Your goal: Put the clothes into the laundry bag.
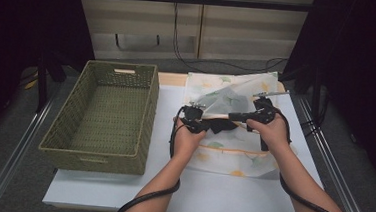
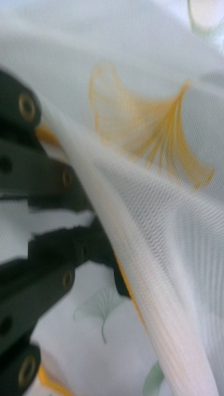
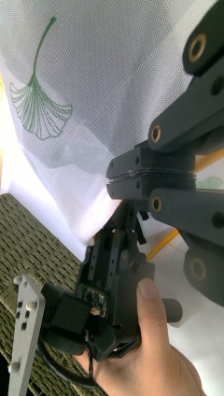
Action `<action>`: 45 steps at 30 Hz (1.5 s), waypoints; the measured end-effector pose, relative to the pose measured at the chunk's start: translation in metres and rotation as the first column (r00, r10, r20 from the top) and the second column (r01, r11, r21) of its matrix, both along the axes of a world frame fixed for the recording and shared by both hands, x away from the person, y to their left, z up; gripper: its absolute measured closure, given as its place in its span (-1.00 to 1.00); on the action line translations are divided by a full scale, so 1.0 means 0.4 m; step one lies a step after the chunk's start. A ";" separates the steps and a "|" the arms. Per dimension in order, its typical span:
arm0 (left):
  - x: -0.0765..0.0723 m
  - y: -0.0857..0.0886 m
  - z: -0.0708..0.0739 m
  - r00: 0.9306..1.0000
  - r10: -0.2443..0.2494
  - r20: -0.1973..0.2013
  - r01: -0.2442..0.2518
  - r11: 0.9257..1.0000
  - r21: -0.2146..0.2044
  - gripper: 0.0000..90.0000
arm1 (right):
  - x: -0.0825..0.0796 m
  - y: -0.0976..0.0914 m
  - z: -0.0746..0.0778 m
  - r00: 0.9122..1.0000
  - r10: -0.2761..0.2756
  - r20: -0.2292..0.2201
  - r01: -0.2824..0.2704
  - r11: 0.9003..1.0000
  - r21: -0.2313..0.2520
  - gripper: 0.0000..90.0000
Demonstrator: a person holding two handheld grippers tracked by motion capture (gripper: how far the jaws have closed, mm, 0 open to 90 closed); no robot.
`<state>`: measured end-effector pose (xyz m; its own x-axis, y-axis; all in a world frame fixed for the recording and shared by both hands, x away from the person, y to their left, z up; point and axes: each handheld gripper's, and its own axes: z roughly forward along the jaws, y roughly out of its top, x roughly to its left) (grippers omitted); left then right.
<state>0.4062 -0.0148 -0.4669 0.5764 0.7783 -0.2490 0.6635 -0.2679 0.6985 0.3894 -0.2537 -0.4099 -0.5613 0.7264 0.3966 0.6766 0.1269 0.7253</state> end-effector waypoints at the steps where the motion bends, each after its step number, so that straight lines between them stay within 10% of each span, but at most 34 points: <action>1: -0.001 0.005 -0.001 1.000 0.000 0.001 0.000 1.000 0.008 0.70 | 0.000 0.001 0.000 1.000 0.003 0.000 -0.003 1.000 0.000 0.99; 13: -0.006 0.015 -0.026 1.000 -0.002 -0.027 0.004 0.998 0.068 0.42 | 0.003 0.024 0.006 1.000 0.027 -0.001 -0.027 1.000 -0.006 0.99; 20: -0.003 0.012 -0.033 0.997 -0.004 -0.072 0.006 1.000 0.026 0.94 | 0.002 0.013 0.008 1.000 0.015 0.004 -0.015 1.000 0.002 0.99; 45: 0.018 -0.049 -0.058 0.999 -0.002 -0.032 0.000 0.998 -0.066 0.97 | -0.001 0.002 0.004 1.000 0.019 -0.001 -0.019 1.000 0.004 0.99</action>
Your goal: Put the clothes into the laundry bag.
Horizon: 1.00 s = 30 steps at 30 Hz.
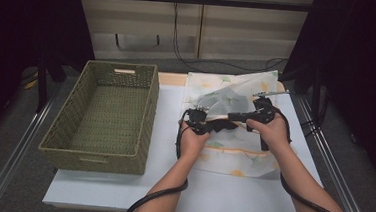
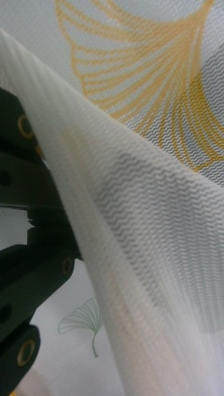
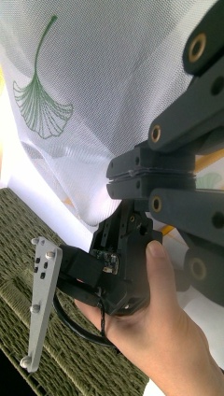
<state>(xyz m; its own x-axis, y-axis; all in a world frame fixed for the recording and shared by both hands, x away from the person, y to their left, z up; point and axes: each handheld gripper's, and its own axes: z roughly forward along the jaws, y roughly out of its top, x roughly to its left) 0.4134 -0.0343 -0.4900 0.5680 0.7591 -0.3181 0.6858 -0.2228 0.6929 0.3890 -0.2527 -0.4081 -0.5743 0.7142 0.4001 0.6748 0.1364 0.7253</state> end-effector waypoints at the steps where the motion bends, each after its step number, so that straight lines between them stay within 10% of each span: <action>1: 0.000 -0.001 -0.001 1.000 -0.009 0.000 0.009 1.000 0.000 0.97 | 0.000 0.001 0.000 1.000 0.000 -0.001 0.000 1.000 -0.001 0.99; 13: -0.006 -0.002 0.009 0.999 -0.035 -0.003 0.035 0.999 -0.011 0.84 | 0.002 -0.004 -0.003 1.000 -0.006 0.003 0.006 1.000 -0.010 0.99; 30: -0.033 0.015 0.039 0.997 -0.077 0.012 0.076 0.993 0.085 0.48 | -0.001 -0.026 -0.024 0.999 -0.032 -0.018 0.032 0.999 -0.025 0.99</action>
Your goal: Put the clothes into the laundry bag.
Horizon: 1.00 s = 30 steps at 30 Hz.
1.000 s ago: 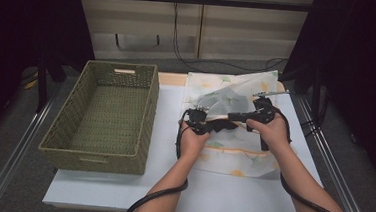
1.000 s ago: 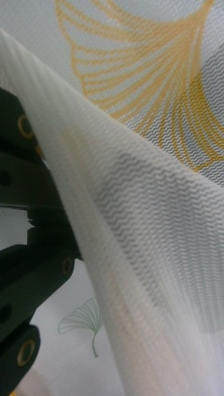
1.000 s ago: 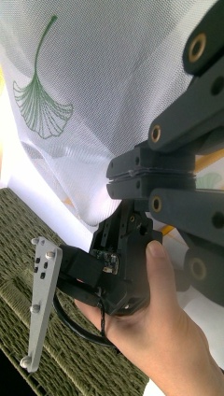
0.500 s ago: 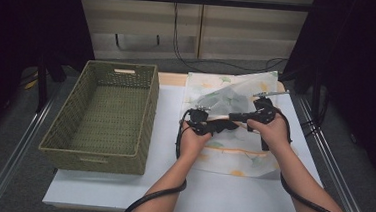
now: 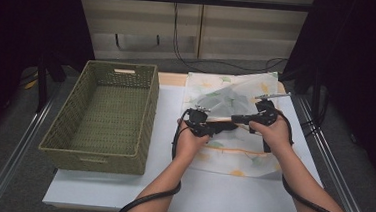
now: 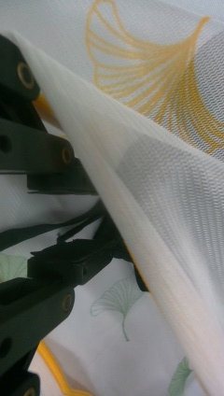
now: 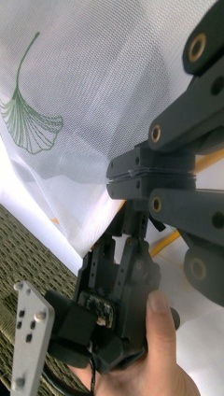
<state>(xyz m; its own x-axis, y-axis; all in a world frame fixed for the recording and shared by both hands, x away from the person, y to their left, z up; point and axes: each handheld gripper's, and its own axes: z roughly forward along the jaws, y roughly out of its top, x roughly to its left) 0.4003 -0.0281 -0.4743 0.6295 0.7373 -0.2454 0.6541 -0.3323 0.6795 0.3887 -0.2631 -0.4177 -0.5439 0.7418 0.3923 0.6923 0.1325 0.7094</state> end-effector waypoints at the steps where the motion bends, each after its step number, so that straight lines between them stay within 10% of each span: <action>1: -0.003 0.000 0.001 1.000 -0.008 0.002 0.008 1.000 0.016 0.48 | 0.000 -0.002 0.000 1.000 -0.003 0.000 0.003 1.000 -0.002 0.99; 14: -0.013 0.002 -0.009 0.998 -0.044 -0.054 0.044 0.999 0.010 0.66 | 0.002 -0.010 -0.005 1.000 -0.016 -0.005 0.016 1.000 0.006 0.99; 30: 0.015 -0.015 -0.025 1.000 0.026 0.009 -0.026 1.000 0.002 0.93 | 0.001 -0.009 0.002 1.000 0.000 -0.001 0.000 1.000 0.007 0.99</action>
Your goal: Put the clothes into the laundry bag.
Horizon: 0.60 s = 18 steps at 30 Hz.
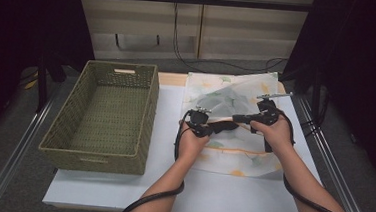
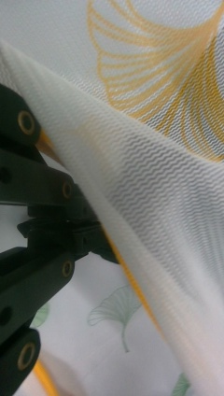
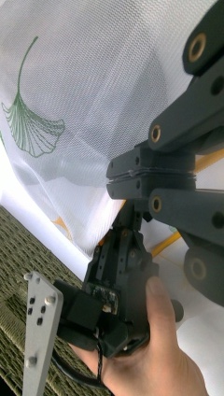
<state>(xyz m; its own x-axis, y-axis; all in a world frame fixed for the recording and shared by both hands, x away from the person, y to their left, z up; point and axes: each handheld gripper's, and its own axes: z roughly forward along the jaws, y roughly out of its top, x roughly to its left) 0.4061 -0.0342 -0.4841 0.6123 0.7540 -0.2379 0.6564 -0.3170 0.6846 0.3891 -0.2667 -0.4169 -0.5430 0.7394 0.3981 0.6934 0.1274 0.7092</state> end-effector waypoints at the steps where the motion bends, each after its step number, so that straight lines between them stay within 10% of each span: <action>1: 0.001 -0.001 0.000 1.000 0.006 0.005 -0.006 1.000 0.000 0.93 | 0.000 0.000 0.001 1.000 -0.001 0.000 0.001 1.000 0.001 0.99; 18: 0.006 0.001 0.002 0.997 0.061 0.050 -0.059 0.997 -0.045 0.86 | -0.004 0.005 0.004 1.000 0.003 0.002 -0.003 1.000 0.002 0.99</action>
<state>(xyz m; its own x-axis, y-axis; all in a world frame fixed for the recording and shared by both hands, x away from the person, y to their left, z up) 0.4084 -0.0338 -0.4832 0.5784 0.7795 -0.2406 0.6370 -0.2474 0.7300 0.3874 -0.2648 -0.4152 -0.5463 0.7369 0.3981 0.6913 0.1283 0.7110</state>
